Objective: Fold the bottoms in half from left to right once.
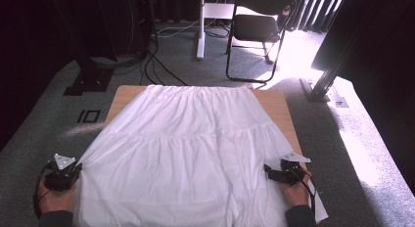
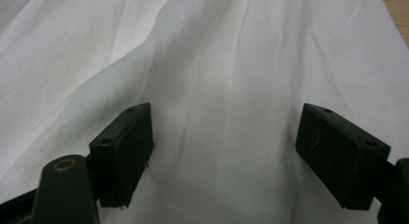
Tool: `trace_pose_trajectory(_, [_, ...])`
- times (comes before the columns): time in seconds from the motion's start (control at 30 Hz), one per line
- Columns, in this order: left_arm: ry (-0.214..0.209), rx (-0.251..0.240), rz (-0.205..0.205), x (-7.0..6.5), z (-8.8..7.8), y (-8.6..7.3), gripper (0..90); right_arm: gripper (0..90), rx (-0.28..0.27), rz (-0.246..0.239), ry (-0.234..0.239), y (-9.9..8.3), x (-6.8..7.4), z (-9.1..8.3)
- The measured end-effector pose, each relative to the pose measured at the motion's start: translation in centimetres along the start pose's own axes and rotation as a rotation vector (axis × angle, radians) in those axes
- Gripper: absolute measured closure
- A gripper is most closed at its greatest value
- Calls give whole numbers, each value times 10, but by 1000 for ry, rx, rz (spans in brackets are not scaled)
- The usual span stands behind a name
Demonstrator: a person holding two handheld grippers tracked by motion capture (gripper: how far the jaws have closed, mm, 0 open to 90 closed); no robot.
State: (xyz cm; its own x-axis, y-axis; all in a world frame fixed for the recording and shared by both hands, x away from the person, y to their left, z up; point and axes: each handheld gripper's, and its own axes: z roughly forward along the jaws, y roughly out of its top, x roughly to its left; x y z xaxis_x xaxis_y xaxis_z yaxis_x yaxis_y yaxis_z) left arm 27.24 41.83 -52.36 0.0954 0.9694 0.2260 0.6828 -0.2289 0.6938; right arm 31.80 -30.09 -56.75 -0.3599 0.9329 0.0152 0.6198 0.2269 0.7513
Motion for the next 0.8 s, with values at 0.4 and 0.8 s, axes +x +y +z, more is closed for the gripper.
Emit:
trace_pose_trajectory(0.4, [85, -38, -120, 44, -23, 1, 885, 201, 0, 0, 2, -1, 1, -2])
trace_pose_trajectory(0.8, [-363, -335, 9, -23, -88, 74, 883, 201, -1, -1, 2, -1, 1, -2])
